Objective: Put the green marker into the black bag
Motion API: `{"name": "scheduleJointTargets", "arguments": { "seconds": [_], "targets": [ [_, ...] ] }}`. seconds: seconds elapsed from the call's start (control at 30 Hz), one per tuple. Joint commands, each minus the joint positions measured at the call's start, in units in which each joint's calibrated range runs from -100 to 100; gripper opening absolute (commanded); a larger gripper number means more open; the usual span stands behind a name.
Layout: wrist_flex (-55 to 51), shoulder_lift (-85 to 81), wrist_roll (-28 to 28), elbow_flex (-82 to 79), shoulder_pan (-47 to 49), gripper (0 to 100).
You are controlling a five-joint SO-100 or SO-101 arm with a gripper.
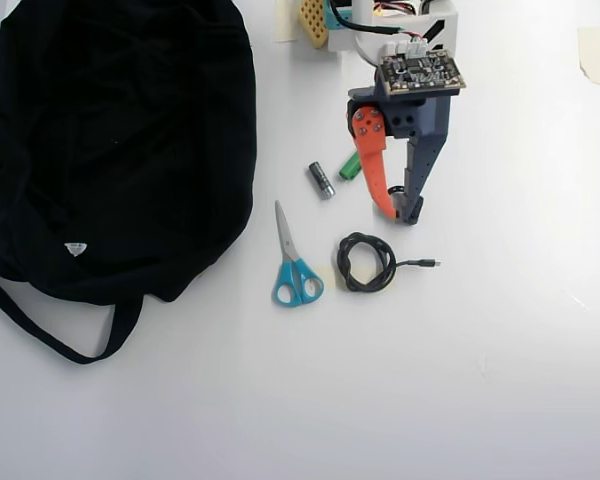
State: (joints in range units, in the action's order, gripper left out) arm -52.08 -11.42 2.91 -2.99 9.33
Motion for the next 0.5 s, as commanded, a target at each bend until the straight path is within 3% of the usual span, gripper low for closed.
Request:
{"name": "scheduleJointTargets", "arguments": {
  "seconds": [0.0, 0.47],
  "targets": [
    [-5.6, -3.8, 2.7, 2.6, -0.3, 2],
    [-28.0, -4.8, 17.5, 2.2, -0.5, 2]
  ]
}}
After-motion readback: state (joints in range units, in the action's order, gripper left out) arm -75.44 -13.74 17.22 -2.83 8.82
